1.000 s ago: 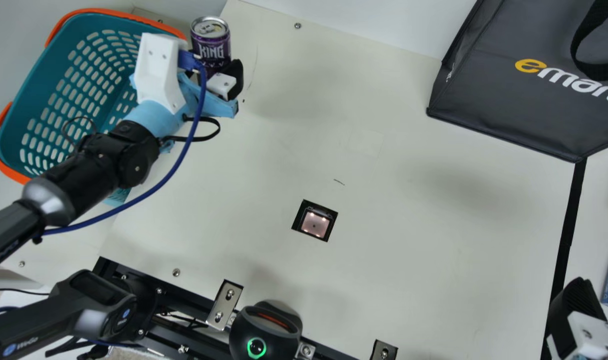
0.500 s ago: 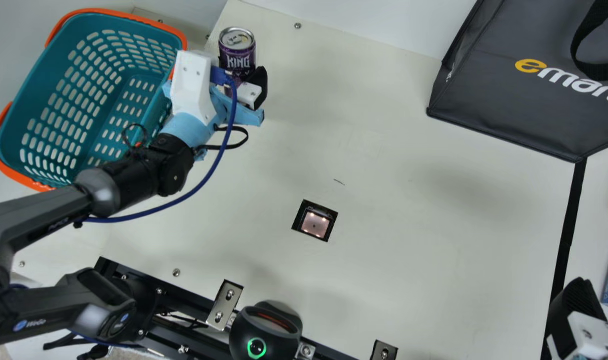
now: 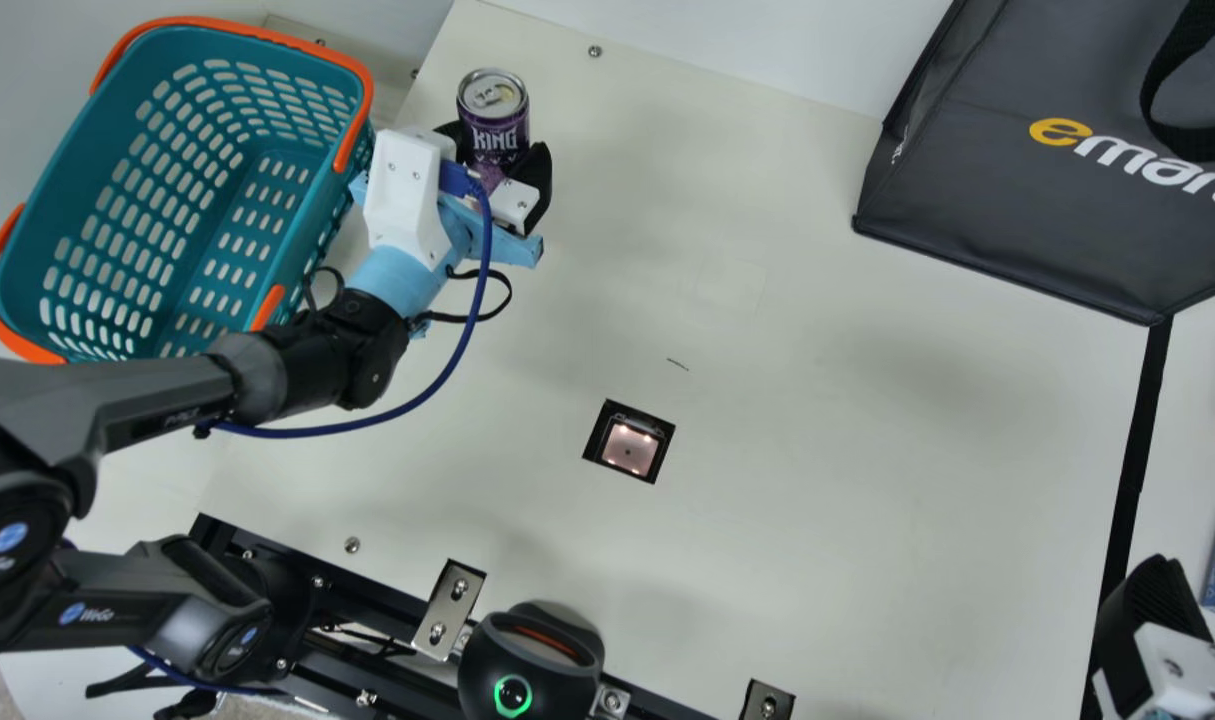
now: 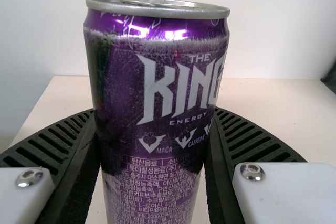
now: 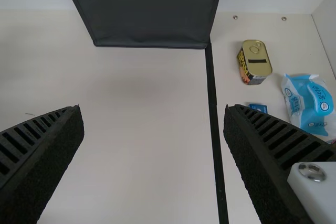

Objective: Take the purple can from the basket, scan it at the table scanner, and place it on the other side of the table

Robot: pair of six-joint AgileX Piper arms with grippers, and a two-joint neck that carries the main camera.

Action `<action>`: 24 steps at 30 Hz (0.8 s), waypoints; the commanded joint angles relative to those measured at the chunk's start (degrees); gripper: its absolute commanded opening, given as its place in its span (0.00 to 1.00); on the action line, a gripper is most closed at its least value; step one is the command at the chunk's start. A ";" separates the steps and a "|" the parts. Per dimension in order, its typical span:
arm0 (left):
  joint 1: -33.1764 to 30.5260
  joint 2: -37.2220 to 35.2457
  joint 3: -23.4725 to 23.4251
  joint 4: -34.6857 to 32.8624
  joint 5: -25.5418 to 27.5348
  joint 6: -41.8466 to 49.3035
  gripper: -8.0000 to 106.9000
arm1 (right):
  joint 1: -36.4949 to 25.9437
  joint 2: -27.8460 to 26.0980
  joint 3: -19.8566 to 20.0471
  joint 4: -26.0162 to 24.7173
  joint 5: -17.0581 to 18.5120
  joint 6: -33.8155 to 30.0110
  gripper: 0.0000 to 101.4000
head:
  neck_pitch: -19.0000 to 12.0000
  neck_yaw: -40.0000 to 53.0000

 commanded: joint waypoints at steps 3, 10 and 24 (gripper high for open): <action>0.69 2.57 0.15 2.11 -5.18 -1.40 0.00 | 0.00 0.00 0.00 0.00 0.00 0.00 0.94 | -1.57 0.14; 1.81 6.78 0.78 4.29 -11.51 -2.34 0.00 | 0.00 0.00 0.00 0.00 0.00 0.00 0.94 | -1.57 0.14; 3.08 13.28 1.02 5.71 -20.58 -3.35 0.00 | 0.00 0.00 0.00 0.00 0.00 0.00 0.94 | -1.57 0.14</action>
